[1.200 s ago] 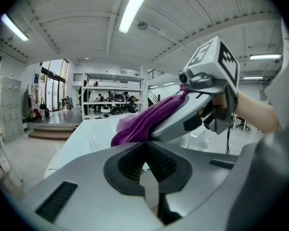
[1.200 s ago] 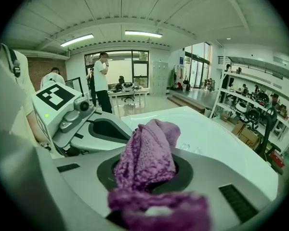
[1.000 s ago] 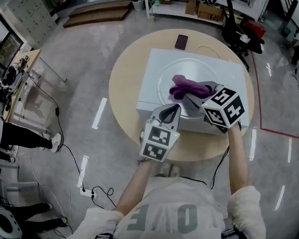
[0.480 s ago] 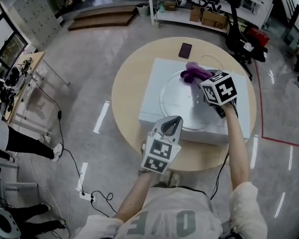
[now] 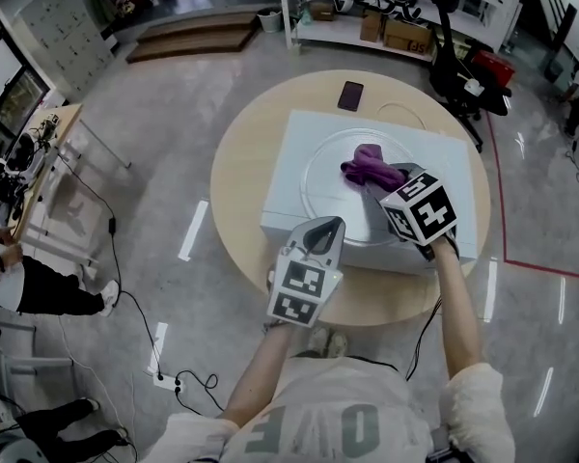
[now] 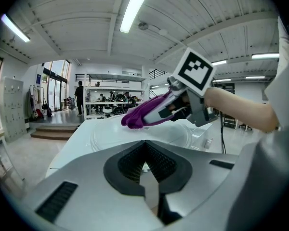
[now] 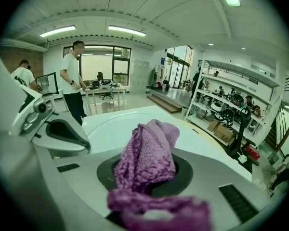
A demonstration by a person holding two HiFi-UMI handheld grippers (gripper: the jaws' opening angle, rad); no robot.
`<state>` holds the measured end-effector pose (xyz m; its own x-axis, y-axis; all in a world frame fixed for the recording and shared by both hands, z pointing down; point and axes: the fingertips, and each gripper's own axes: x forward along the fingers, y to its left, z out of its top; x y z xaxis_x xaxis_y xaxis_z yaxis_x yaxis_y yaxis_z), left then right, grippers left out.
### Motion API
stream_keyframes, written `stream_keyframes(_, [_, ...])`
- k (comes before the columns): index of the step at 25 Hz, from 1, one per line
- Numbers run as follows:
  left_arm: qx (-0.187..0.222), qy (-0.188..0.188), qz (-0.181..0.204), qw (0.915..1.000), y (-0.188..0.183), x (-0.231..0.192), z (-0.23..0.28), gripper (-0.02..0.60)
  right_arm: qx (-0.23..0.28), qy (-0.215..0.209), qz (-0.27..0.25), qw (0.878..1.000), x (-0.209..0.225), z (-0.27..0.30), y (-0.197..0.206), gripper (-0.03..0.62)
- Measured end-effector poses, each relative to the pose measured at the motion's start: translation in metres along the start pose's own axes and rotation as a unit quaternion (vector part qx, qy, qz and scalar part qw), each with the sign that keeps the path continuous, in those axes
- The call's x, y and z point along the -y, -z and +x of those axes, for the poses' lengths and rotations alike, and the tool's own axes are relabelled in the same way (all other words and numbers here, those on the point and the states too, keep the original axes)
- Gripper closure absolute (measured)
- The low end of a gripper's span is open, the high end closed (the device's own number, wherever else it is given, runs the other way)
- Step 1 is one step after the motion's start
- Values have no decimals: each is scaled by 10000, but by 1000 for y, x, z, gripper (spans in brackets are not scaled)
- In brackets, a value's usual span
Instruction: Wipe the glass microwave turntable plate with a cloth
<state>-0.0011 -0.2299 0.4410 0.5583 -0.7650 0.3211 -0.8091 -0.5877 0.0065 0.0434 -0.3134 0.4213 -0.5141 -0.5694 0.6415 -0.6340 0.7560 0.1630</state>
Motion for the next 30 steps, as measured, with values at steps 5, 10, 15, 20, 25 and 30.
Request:
stream_keyframes(5, [-4,-29,-4,10000,1,-1,1,586,-79,-159,-188,9997,-46,-29,21,546])
stream_keyframes(10, [-16,-83,-1,10000,-1,-5,1,586,-40,-189,-273,9994,-86,-52,34,546])
stream_keyframes(15, [-50,-82,1,10000,1,-4,0,586,142,-52,-313,9994,-102,-59,38,546])
stream_keyframes(20, [-59,-79,-18,9999,-2,-3,3,586,133,-89,-226,9996,-92,-63,36,546])
stream_keyframes(25, [63,-112,-33,9999,-4,0,1,586,544,425,30,9976,-31,-59,9,546])
stream_keyframes(30, [50,-120,-16,9999,-3,-3,2,586,698,924,473,9921,45,-21,-28,546])
